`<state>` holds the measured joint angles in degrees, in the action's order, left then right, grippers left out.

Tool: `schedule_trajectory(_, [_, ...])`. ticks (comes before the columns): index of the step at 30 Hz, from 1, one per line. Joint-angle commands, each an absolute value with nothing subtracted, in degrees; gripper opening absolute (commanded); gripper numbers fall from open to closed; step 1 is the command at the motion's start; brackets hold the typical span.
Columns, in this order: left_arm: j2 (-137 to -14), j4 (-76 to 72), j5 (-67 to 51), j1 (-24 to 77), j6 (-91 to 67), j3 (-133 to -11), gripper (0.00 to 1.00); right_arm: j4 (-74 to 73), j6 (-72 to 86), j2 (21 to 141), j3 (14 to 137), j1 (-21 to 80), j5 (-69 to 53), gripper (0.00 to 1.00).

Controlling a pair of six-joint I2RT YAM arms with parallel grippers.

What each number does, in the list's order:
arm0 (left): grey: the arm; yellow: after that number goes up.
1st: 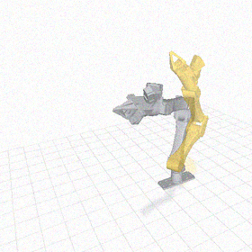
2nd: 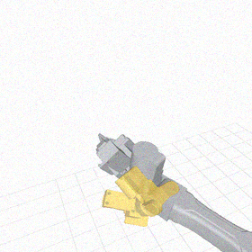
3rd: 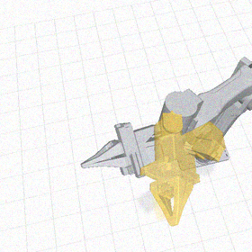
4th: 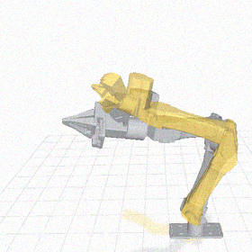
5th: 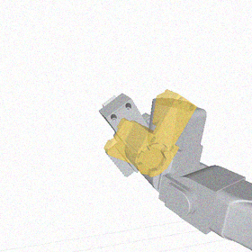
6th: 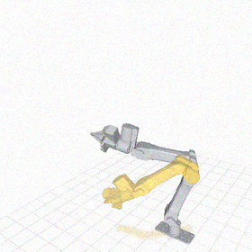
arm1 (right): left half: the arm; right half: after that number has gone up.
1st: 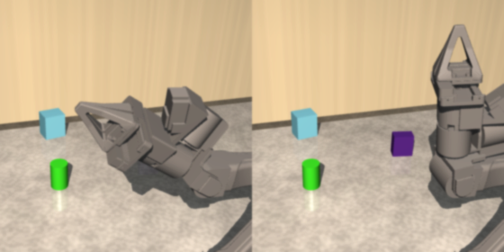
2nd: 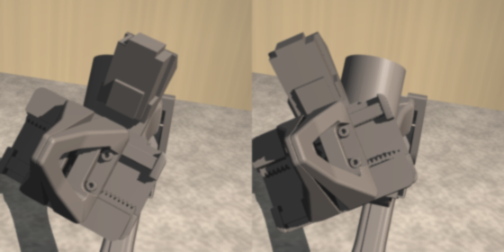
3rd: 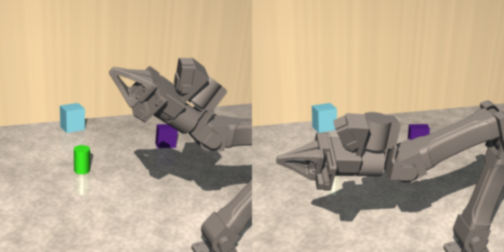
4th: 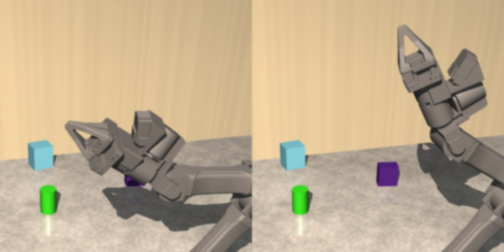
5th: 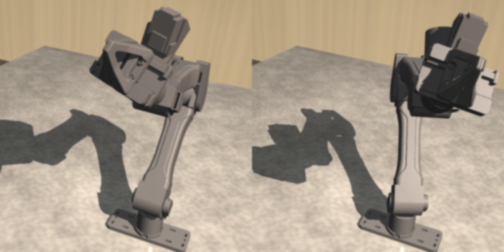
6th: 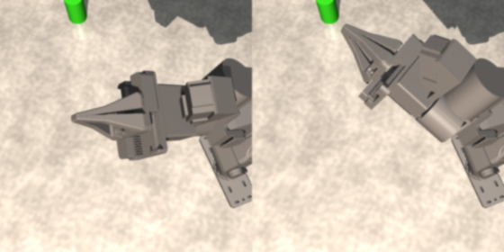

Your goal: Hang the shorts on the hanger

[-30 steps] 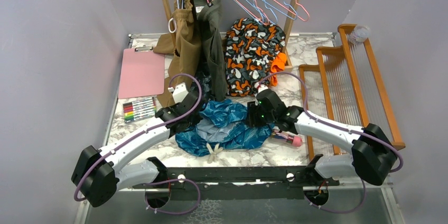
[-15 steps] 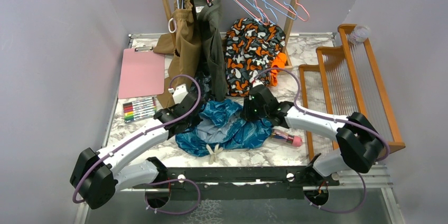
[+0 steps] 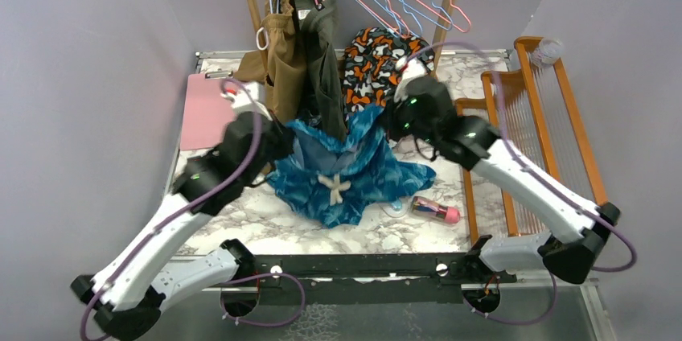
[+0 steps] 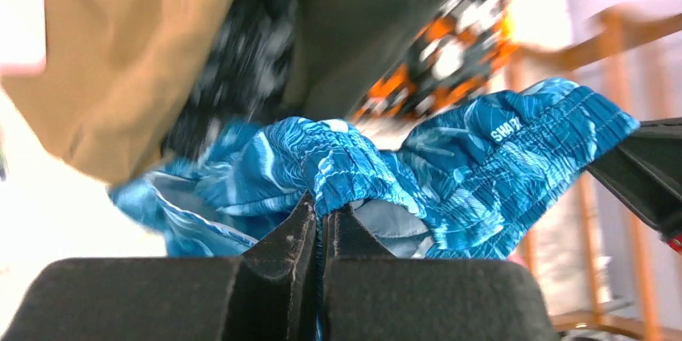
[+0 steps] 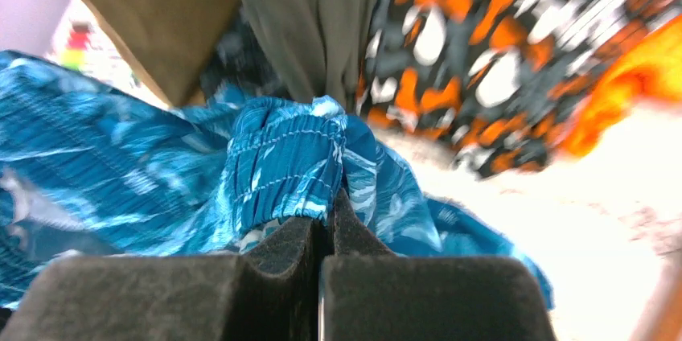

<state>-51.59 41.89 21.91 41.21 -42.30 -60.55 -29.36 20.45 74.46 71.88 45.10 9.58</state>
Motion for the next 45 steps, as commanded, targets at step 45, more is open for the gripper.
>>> schedule_trajectory(45, [-37.44,35.95,26.91,40.87,-44.35,-48.15,0.00,-48.01,16.41,72.61,77.35,44.32,2.26,0.01])
